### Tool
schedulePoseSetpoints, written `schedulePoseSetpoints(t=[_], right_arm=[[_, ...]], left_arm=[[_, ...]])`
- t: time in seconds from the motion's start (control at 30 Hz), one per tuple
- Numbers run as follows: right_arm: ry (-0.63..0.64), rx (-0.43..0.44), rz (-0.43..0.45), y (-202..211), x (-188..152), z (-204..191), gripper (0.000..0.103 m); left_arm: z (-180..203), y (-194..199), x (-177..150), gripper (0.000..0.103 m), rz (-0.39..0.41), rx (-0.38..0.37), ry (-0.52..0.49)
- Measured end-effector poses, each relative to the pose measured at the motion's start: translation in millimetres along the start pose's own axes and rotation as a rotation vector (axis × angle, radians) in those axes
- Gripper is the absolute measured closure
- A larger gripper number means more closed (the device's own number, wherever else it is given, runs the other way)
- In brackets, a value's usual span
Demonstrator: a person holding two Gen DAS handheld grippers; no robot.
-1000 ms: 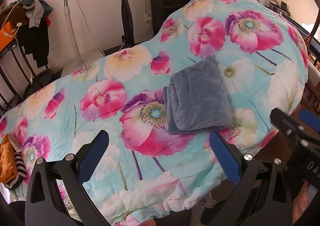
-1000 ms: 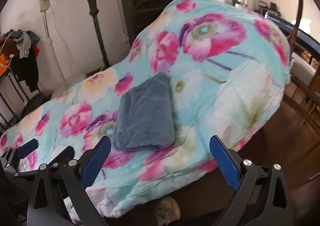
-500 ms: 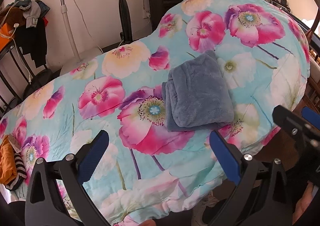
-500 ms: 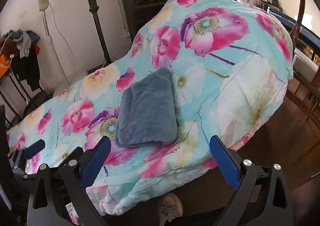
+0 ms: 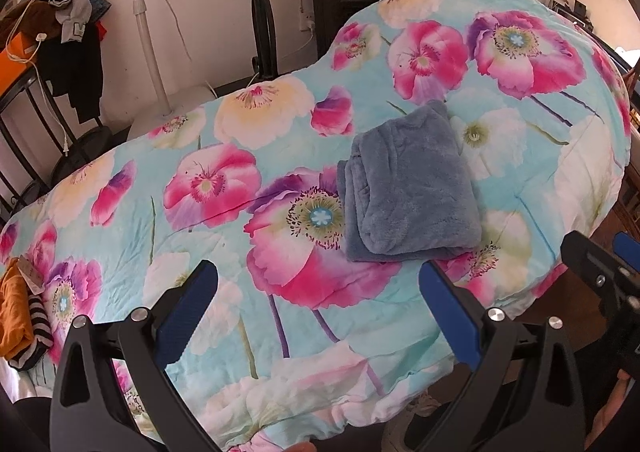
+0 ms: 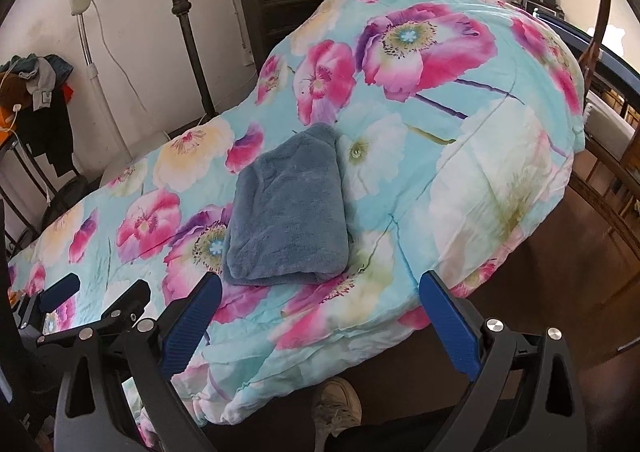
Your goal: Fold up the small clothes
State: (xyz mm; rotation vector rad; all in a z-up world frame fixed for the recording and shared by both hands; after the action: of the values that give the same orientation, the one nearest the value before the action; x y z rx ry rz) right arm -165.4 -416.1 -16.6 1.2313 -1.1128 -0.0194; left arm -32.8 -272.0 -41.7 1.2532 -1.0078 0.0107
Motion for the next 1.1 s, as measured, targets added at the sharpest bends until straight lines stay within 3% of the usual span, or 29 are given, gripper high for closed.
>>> schedulePoseSetpoints(t=[1.1], right_arm=[[0.025, 0.012, -0.019, -3, -5, -6, 0.004]], left_arm=[[14, -7, -2, 0.005, 0.000, -0.024, -0.027]])
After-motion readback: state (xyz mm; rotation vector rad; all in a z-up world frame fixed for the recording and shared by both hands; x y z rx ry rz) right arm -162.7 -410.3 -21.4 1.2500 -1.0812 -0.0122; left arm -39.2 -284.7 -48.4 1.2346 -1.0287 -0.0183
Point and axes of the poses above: each gripper's, at about its wrist camera, not at the fingertips, and y roughly against the way its jaws point, z to its right, x to its top, the point moved 4 cm from there along -y, roughly the way its jaws point, and after that the axes turned 1 degree about x, right-handed, at the moved point
